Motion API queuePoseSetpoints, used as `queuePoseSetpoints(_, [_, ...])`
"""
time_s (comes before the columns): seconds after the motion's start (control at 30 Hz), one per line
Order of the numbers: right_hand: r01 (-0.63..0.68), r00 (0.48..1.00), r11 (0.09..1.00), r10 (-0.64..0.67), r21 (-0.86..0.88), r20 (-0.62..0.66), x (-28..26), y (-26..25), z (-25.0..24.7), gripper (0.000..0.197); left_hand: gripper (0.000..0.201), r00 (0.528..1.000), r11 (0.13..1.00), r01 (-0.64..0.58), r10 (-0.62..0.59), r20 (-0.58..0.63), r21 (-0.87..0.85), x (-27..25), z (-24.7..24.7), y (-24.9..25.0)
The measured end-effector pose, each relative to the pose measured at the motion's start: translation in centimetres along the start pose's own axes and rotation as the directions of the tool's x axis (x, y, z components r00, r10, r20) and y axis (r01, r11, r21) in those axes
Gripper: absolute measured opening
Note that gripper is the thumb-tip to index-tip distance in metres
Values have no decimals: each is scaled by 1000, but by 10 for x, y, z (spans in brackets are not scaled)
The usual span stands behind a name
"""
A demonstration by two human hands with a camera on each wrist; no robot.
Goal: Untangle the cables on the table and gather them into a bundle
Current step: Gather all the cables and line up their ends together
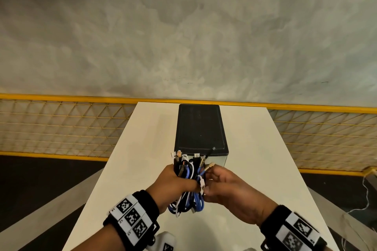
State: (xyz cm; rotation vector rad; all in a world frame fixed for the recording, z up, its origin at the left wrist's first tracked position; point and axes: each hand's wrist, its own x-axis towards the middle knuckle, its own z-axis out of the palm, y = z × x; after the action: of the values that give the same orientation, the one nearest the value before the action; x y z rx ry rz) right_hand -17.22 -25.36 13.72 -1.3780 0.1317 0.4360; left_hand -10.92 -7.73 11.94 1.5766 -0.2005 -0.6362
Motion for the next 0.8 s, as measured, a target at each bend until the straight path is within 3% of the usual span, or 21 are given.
queuePoseSetpoints(0.2, [39,996,995,-31,-93,86,3,-13,19,57,31,985,980,-77,45,-167,-185,3,11,-10])
queuePoseSetpoints(0.4, [4,999,979,6,-204,52,14,-20,27,59,39,980,972,-114,76,-185,-207,1,13,-11])
queuePoseSetpoints(0.57, [-12,1000,969,14,-246,8,15,-12,29,55,32,968,976,-153,116,-223,-153,-1,15,-12])
queuePoseSetpoints(0.7, [-24,999,972,34,-234,42,12,-7,30,65,35,982,987,-94,69,-176,-133,-1,8,-12])
queuePoseSetpoints(0.8, [-57,996,974,69,-217,51,12,-10,28,58,35,987,992,-51,32,-157,-119,2,2,-16])
